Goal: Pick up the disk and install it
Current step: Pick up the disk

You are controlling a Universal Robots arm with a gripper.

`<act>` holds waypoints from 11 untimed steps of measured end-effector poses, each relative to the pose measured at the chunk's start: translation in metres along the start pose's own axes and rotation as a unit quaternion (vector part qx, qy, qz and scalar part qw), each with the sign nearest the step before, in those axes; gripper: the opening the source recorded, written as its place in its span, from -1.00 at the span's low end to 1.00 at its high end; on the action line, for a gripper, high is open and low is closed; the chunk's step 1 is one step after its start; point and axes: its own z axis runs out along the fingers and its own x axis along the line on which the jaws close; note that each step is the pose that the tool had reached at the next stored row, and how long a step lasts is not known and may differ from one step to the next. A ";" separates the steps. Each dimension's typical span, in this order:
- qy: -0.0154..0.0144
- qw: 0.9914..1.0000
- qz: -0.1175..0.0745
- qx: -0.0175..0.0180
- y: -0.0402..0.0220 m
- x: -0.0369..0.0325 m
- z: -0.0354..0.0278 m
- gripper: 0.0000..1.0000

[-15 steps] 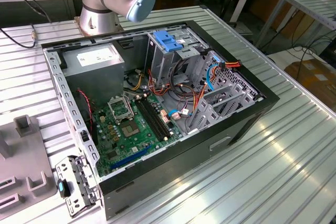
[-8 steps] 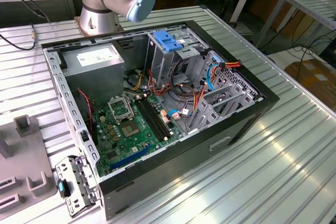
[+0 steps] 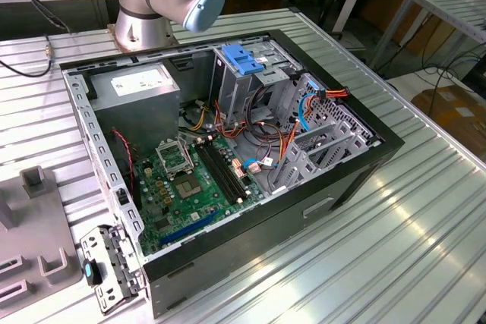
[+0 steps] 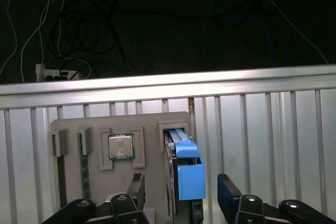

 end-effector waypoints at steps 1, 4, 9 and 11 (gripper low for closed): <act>0.000 1.000 0.000 0.000 0.0000 0.0000 0.0012 0.32; 0.000 1.000 0.000 0.000 0.0000 0.0000 0.0054 0.32; 0.000 1.000 0.000 0.000 0.0010 0.0001 0.0159 0.32; 0.000 1.000 0.000 0.000 0.0026 0.0002 0.0208 0.32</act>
